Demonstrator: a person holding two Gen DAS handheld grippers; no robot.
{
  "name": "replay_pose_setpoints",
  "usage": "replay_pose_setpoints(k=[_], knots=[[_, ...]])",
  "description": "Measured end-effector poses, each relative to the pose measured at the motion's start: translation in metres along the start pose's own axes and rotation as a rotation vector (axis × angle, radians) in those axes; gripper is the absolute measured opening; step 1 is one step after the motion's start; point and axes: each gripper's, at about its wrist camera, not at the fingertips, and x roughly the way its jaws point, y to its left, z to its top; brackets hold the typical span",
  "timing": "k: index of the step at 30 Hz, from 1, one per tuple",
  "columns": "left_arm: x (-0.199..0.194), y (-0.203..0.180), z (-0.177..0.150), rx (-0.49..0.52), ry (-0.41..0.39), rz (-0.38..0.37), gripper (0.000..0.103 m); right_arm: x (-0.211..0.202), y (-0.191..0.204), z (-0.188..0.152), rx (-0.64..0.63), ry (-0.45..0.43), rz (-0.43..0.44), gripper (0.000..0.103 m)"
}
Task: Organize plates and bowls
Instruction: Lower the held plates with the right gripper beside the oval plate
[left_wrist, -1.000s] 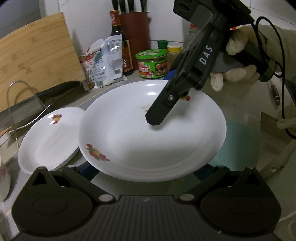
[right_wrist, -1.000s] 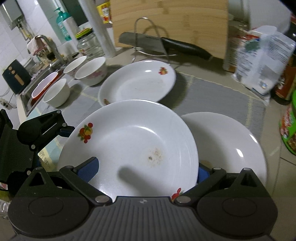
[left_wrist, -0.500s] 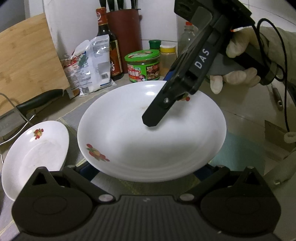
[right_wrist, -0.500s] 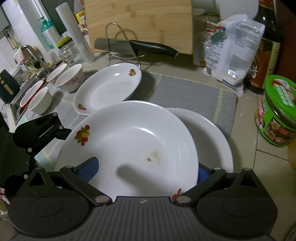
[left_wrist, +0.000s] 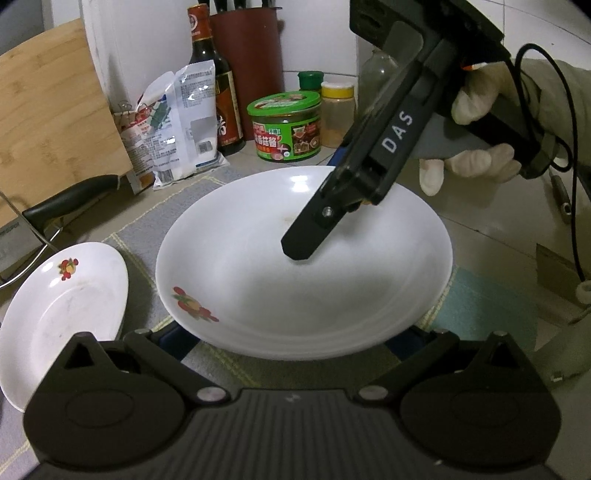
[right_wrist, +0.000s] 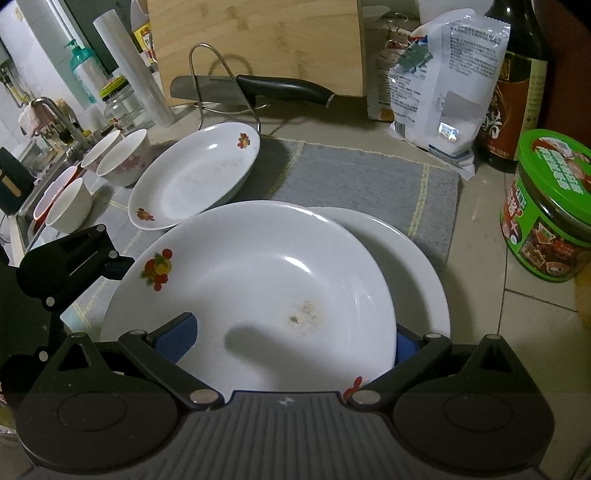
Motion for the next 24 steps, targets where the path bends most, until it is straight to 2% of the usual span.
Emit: replay_pose_setpoints(k=[24], knots=[[0.012, 0.004, 0.008, -0.004, 0.059, -0.026, 0.102, 0.007, -0.010, -0.001, 0.025, 0.037, -0.025, 0.103]])
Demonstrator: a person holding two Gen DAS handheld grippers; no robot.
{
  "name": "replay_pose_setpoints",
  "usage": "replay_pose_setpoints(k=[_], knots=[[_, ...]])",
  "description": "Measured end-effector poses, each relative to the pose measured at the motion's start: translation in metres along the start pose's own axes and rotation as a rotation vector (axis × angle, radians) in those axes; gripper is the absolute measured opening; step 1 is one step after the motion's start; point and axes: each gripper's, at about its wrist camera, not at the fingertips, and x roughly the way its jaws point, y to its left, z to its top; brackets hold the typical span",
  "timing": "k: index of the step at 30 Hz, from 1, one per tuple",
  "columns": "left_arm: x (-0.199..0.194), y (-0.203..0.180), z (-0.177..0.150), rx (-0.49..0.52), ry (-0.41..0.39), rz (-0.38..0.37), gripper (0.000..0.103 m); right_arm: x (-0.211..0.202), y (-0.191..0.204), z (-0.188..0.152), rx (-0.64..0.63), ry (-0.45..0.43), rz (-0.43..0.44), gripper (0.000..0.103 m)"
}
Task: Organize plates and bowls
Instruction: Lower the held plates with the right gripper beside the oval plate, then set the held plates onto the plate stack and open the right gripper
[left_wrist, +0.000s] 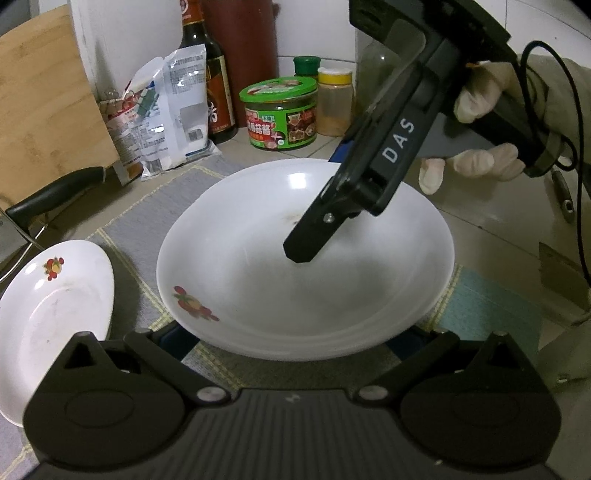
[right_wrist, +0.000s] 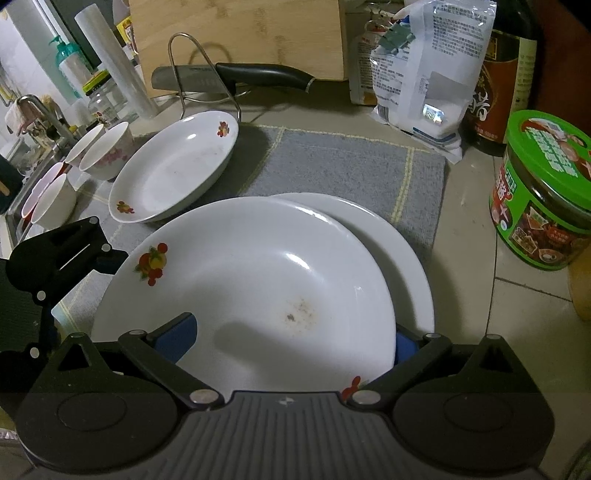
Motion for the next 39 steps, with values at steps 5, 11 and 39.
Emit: replay_pose_setpoints(k=[5, 11, 39], knots=[[0.000, 0.001, 0.001, 0.004, 0.003, 0.000, 0.102, 0.000, 0.000, 0.001, 0.002, 0.004, -0.003, 0.103], [-0.004, 0.003, -0.001, -0.001, 0.007, 0.008, 0.102, -0.001, -0.001, 0.001, 0.015, 0.003, -0.010, 0.103], [-0.012, 0.003, 0.000, -0.001, -0.012, 0.006, 0.102, -0.008, -0.001, 0.000, 0.020, 0.000, -0.040, 0.103]])
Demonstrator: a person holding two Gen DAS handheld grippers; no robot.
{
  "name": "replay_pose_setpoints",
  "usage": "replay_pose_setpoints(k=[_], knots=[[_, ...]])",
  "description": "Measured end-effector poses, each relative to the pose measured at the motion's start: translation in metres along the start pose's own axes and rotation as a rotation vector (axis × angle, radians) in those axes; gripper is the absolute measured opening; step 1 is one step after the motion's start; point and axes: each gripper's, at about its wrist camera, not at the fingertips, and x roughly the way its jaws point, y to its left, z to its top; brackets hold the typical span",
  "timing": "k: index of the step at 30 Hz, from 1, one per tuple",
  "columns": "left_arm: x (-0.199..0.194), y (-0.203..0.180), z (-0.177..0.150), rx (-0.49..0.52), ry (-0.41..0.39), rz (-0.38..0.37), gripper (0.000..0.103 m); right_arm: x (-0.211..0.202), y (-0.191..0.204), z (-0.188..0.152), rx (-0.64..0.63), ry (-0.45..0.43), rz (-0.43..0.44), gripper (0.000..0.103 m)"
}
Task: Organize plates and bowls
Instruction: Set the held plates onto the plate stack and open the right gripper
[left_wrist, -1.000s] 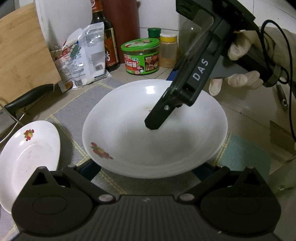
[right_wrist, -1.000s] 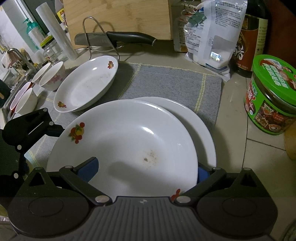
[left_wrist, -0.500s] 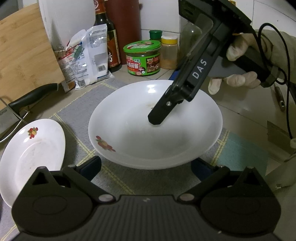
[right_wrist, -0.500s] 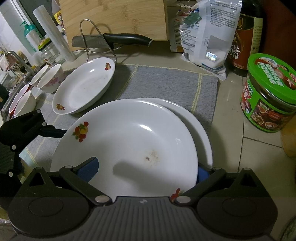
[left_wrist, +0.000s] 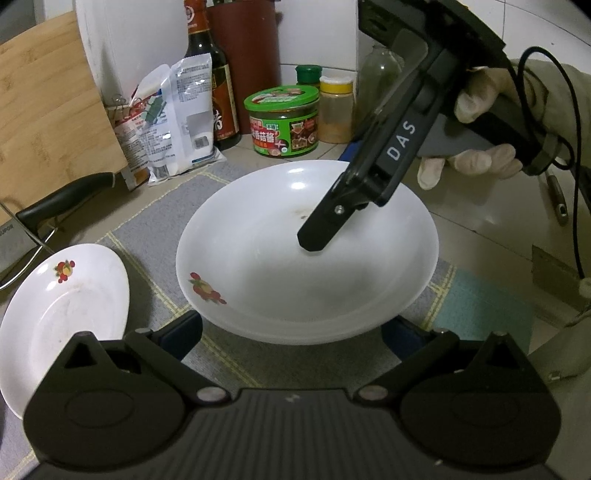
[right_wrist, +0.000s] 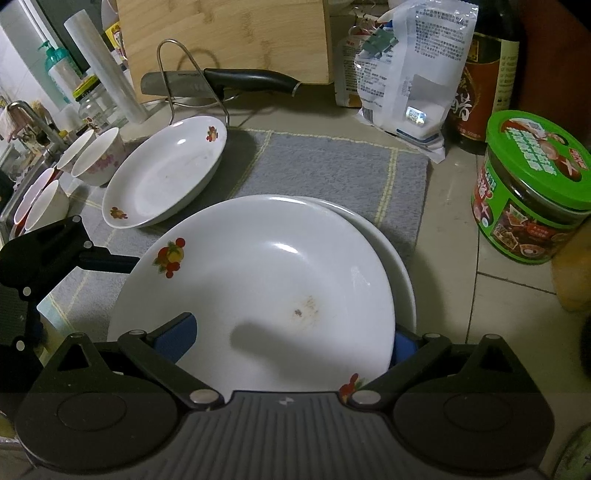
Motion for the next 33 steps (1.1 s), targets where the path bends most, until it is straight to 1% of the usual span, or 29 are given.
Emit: replay_pose_setpoints(k=[13, 18, 24, 33], knots=[[0.006, 0.002, 0.002, 0.006, 0.010, 0.002, 0.103, -0.004, -0.001, 0.003, 0.013, -0.003, -0.013, 0.103], [0.007, 0.000, 0.003, 0.012, 0.012, 0.004, 0.102, -0.006, 0.002, 0.004, 0.005, -0.001, -0.032, 0.103], [0.007, -0.005, 0.005, 0.033, -0.003, 0.003, 0.102, -0.008, 0.003, 0.004, -0.005, -0.003, -0.050, 0.103], [0.010, -0.008, 0.004, 0.031, 0.000, 0.008, 0.102, -0.012, 0.006, 0.003, -0.020, -0.005, -0.085, 0.103]])
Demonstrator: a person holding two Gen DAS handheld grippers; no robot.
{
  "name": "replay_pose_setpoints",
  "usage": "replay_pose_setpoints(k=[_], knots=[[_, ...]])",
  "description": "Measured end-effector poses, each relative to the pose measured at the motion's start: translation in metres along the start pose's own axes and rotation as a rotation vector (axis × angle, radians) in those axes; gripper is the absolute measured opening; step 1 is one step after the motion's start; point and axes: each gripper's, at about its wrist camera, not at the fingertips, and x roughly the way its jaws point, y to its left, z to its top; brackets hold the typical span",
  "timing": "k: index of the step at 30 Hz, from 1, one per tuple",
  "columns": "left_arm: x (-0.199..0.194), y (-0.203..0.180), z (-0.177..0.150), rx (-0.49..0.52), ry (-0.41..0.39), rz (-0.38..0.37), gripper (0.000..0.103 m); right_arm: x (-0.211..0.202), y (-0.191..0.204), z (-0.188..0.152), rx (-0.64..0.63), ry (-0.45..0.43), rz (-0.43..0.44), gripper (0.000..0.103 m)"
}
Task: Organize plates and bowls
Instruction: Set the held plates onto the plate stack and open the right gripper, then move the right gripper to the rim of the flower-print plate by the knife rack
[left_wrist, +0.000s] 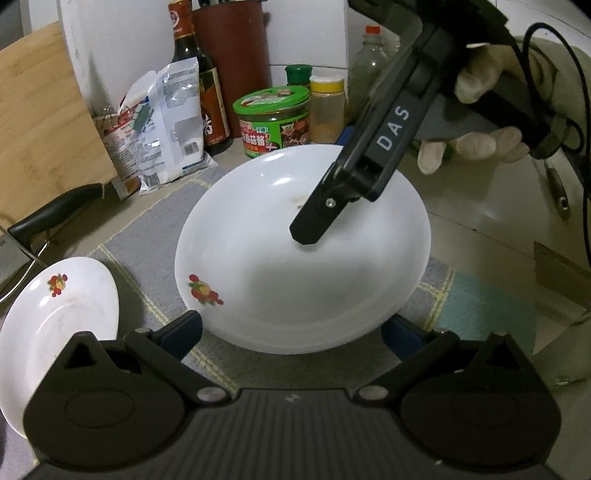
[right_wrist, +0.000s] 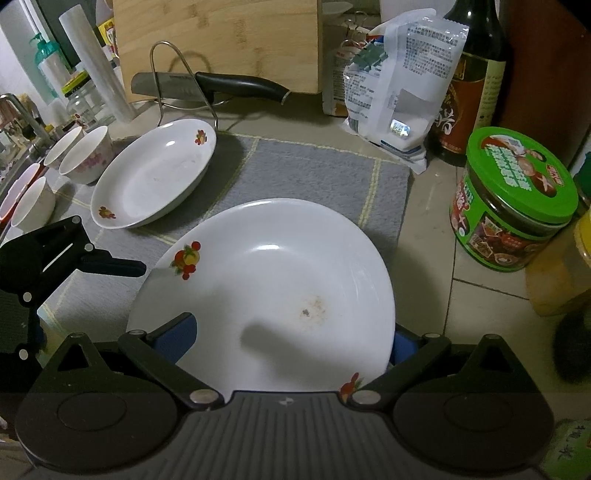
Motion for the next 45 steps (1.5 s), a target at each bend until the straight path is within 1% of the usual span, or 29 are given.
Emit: replay_pose_setpoints(k=[3, 12, 16, 17, 20, 23, 26, 30, 33, 38, 40, 45], knots=[[0.001, 0.000, 0.000, -0.012, 0.001, -0.003, 0.102, 0.000, 0.001, 0.000, -0.008, -0.001, -0.011, 0.103], [0.001, -0.001, 0.001, -0.011, 0.007, 0.017, 0.102, -0.002, 0.010, -0.001, -0.051, 0.008, -0.061, 0.103], [0.001, -0.003, 0.001, -0.004, 0.008, 0.028, 0.102, -0.001, 0.012, -0.003, -0.071, 0.029, -0.117, 0.103], [0.000, -0.003, 0.000, -0.005, 0.004, 0.032, 0.102, 0.000, 0.011, -0.005, -0.071, 0.031, -0.117, 0.103], [0.000, -0.004, 0.000, -0.010, 0.001, 0.036, 0.102, -0.006, 0.011, -0.007, -0.074, 0.011, -0.106, 0.103], [-0.008, -0.004, 0.000, -0.022, -0.020, 0.040, 0.102, -0.016, 0.016, -0.005, -0.095, -0.034, -0.100, 0.103], [-0.017, -0.002, 0.000, -0.049, -0.046, 0.079, 0.102, -0.024, 0.024, -0.002, -0.112, -0.084, -0.089, 0.103], [-0.032, 0.005, -0.007, -0.125, -0.074, 0.136, 0.102, -0.029, 0.038, -0.001, -0.124, -0.144, -0.065, 0.103], [-0.045, 0.011, -0.015, -0.191, -0.092, 0.183, 0.102, -0.030, 0.051, -0.001, -0.141, -0.177, -0.065, 0.103], [-0.071, 0.021, -0.038, -0.317, -0.097, 0.275, 0.102, -0.027, 0.080, 0.004, -0.160, -0.221, -0.074, 0.103], [-0.081, 0.025, -0.048, -0.349, -0.097, 0.324, 0.102, -0.025, 0.093, 0.006, -0.160, -0.232, -0.073, 0.103], [-0.107, 0.038, -0.077, -0.409, -0.077, 0.400, 0.102, -0.016, 0.135, 0.008, -0.179, -0.275, -0.112, 0.103]])
